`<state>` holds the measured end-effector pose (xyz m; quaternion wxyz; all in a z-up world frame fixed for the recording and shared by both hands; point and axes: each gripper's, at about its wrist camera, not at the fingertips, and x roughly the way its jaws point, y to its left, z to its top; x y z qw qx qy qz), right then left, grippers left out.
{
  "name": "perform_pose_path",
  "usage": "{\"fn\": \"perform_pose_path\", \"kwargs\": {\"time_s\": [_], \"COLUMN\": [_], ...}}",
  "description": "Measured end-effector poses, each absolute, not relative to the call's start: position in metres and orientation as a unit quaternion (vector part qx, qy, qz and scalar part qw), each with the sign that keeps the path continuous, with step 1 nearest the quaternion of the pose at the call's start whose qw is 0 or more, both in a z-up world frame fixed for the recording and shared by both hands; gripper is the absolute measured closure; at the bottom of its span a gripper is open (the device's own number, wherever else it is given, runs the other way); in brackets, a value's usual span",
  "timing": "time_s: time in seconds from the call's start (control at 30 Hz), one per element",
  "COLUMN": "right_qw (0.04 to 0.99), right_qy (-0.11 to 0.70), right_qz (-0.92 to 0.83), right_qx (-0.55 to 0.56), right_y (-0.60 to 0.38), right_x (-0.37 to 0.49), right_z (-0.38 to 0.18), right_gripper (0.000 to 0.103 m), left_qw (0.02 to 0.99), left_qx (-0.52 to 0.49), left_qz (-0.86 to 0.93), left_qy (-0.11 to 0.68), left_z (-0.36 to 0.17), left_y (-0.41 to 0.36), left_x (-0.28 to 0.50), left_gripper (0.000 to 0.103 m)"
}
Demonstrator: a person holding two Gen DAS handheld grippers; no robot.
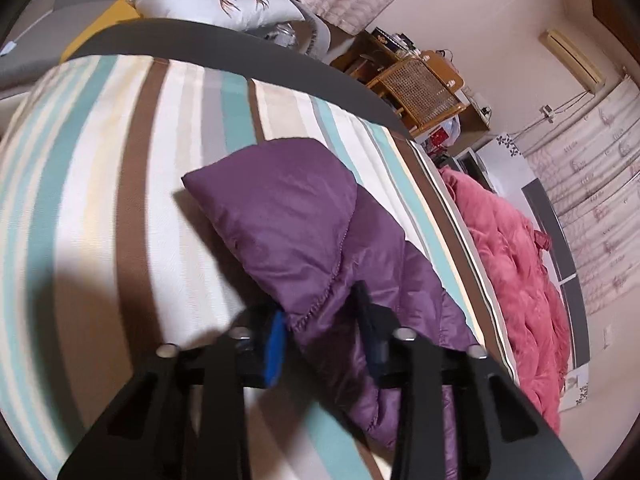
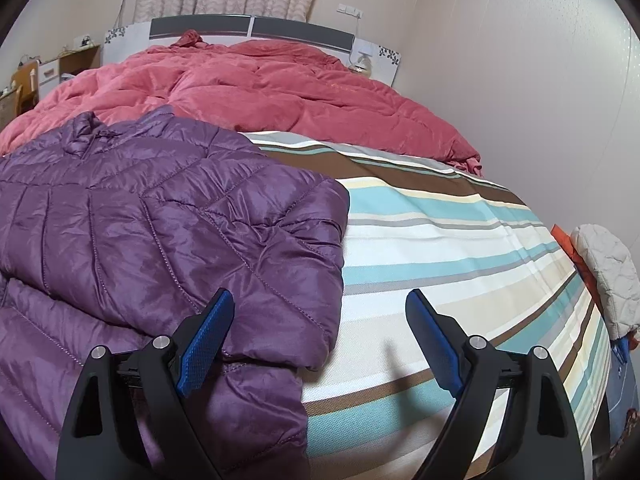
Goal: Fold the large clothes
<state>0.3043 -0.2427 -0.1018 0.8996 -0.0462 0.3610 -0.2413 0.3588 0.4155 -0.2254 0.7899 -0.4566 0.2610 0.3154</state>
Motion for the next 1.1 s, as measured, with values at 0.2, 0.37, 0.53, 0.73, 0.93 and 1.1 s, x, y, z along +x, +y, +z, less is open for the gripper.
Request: {"fn": "perform_pose_path", "kwargs": {"time_s": [0.2,0.37,0.53,0.73,0.93,1.1], "right_qw": [0.898,0.897,0.897,0.898,0.900,0.901], "right_qy": [0.361,0.364,0.364,0.362,0.362,0.359], "right_qz": [-0.246,-0.245,-0.245,-0.244,-0.242,-0.243], "right_qx": [-0.055,-0.054,-0.053,-0.045,-0.032,-0.026], "right_y": [-0.240,-0.240,-0.240,-0.243,-0.248,-0.250], "right_x": [0.306,0.308,0.308,0.306,0.304,0.303], "right_z": [-0.103,-0.104,-0.105,-0.105,-0.104,-0.103], "right_gripper": [0.016,0.016,0.016,0.016,0.016,0.016], "left_qw": [0.803,0.824,0.866,0.924,0.956,0.969], "left_qx": [-0.420,-0.384,-0.314,-0.232,-0.163,-0.104], "left_qz": [0.340,0.354,0.341,0.262,0.185,0.133], "left_qy": [0.252,0.220,0.185,0.154,0.160,0.181], "left_z": [-0.207,-0.177,-0.134,-0.087,-0.069,-0.068], "left_y": [0.397,0.373,0.334,0.264,0.188,0.127], "left_x": [0.358,0.344,0.346,0.356,0.363,0.364], "left_gripper": [0.097,0.097,0.098,0.098,0.098,0.098]}}
